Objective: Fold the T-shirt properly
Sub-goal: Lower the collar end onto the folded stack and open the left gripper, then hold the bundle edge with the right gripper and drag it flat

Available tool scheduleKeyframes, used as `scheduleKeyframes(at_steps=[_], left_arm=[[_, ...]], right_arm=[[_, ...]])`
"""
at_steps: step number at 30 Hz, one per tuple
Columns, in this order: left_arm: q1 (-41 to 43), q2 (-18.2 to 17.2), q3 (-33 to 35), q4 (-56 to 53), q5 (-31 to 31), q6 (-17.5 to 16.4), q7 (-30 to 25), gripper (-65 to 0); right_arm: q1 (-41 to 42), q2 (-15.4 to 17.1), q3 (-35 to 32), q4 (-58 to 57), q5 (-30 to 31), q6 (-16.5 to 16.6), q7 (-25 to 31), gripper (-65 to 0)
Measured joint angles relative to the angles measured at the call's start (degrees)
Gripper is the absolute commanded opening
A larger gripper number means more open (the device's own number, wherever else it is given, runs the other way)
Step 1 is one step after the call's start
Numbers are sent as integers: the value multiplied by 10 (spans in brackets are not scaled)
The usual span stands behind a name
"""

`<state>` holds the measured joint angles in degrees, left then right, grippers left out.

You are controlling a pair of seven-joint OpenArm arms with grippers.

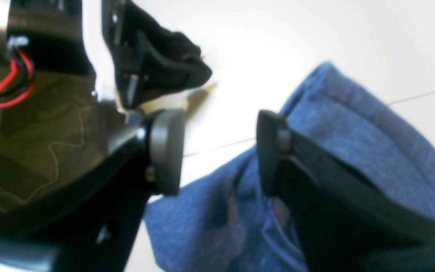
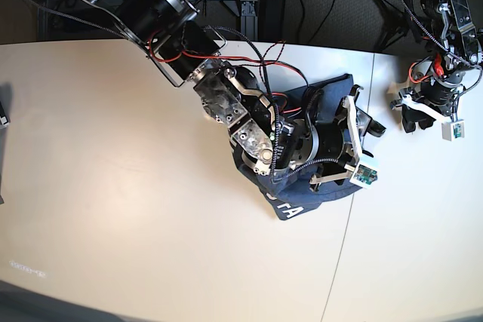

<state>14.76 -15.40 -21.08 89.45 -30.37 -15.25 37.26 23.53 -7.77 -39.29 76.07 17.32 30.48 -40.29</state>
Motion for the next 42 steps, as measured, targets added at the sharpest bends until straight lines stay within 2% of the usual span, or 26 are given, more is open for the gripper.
scheduleKeyframes(at_steps=[6,9,12,16,19,25,28,35,42], left_arm=[[0,0,0,0,-2,0,0,-381],[0,0,0,0,-2,0,0,-381],[0,0,0,0,-2,0,0,-381],[0,0,0,0,-2,-3,0,-381],[4,0,0,0,-2,-3,-2,-381],[6,0,0,0,-3,-5,-7,-381],[6,0,0,0,-2,-5,-7,-381],[6,0,0,0,-2,-5,-7,-381],[6,0,0,0,-3,-5,-7,-381]], right_arm=[[-1,0,27,41,-24,0,-10,-338],[3,0,66,104,-28,0,-58,-338],[6,0,106,184,-27,0,-137,-338],[3,23,113,205,-20,0,-149,-338],[-30,43,113,203,-26,0,-186,-338],[-70,96,113,255,-28,0,-184,-338],[-96,112,113,280,-35,-1,-184,-338],[-131,117,115,313,-68,-2,-182,-338],[-140,121,184,325,-55,-2,-181,-338]])
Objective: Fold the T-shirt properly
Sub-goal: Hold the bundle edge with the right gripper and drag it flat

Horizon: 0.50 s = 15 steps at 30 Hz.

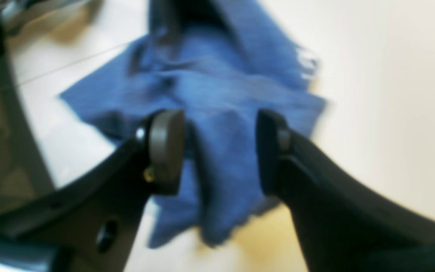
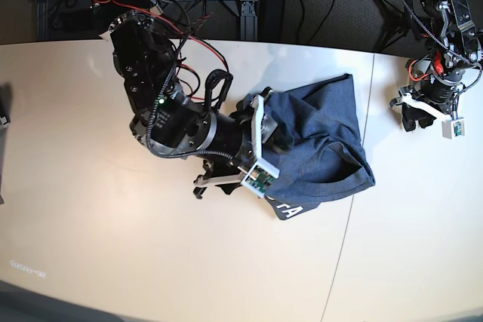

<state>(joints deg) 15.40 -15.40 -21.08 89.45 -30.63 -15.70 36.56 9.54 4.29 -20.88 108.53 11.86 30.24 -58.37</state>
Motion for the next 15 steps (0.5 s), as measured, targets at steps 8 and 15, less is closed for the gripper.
scheduleKeyframes(at_steps=[8,15], left_arm=[[0,0,0,0,0,0,0,-381],[0,0,0,0,0,0,-2,-381]], right_arm=[[0,0,39,9,51,0,-12,-338],[-18,0,60,29,73,0,-17,-338]])
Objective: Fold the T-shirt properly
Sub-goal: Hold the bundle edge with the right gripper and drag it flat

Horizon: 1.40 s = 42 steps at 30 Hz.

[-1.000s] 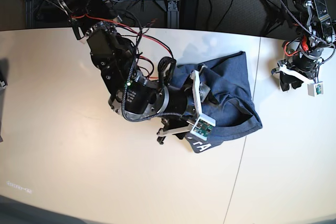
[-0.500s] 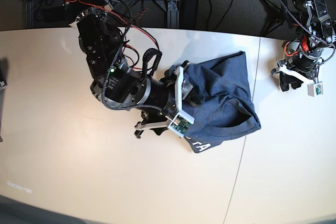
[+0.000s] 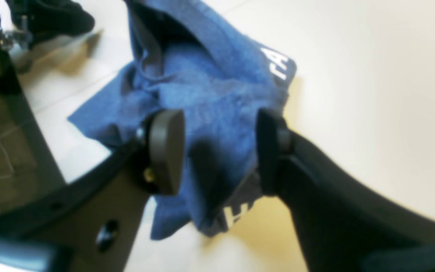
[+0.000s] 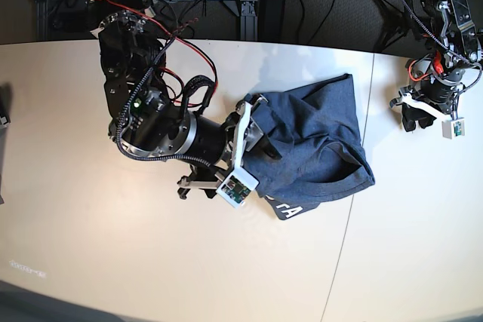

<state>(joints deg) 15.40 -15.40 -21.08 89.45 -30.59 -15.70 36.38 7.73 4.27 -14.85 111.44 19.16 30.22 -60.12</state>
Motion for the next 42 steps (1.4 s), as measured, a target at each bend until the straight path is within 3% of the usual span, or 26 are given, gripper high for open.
scheduleKeyframes(at_steps=[8,11,25,42], left_arm=[[0,0,0,0,0,0,-2,-381],[0,0,0,0,1,0,-2,-381],[0,0,0,0,1,0,-2,-381],[0,0,0,0,1,0,-2,-381]], right_arm=[[-38,16,46,27,5,0,1,-338],[-37,27,47,23,3,0,27,-338],[-33,25,46,-57,31,0,72,-338],[-33,23,-93,-73,20,0,87,-340]])
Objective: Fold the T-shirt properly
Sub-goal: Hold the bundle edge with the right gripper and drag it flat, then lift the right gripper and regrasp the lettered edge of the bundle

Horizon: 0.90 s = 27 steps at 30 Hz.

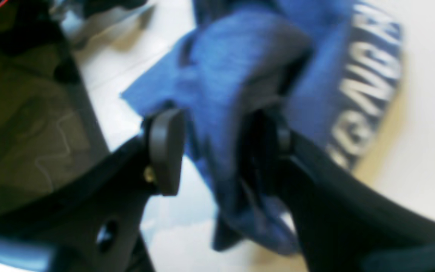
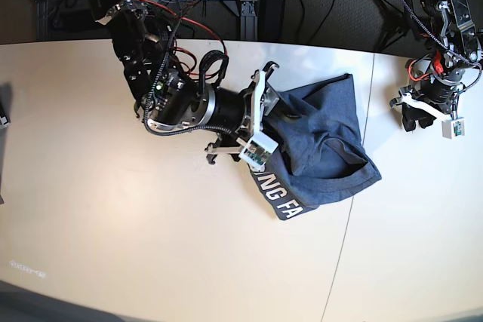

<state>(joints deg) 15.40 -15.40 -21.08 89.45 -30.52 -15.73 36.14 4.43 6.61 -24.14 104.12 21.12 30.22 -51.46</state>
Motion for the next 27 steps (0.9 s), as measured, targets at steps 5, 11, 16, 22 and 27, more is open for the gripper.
scheduleKeyframes(at_steps=[5,11,16,22,27], left_arm=[[0,0,0,0,0,0,-1,-381],[0,0,0,0,11,0,-2,-381],[0,-2,0,0,11,0,-2,-381],[2,-24,0,-2,14,-1,-2,-381],[2,-52,0,-3,15,-1,-3,-382]], right_arm=[[0,-19,-57,-8,-1,0,3,-340],[0,-32,-113,-67,-16,0,2,-340],[0,-33,-122,-96,-12,0,2,-340],[2,-40,-144,-96,23,0,-9,-340],[1,-43,-194,-96,22,0,-12,-340]])
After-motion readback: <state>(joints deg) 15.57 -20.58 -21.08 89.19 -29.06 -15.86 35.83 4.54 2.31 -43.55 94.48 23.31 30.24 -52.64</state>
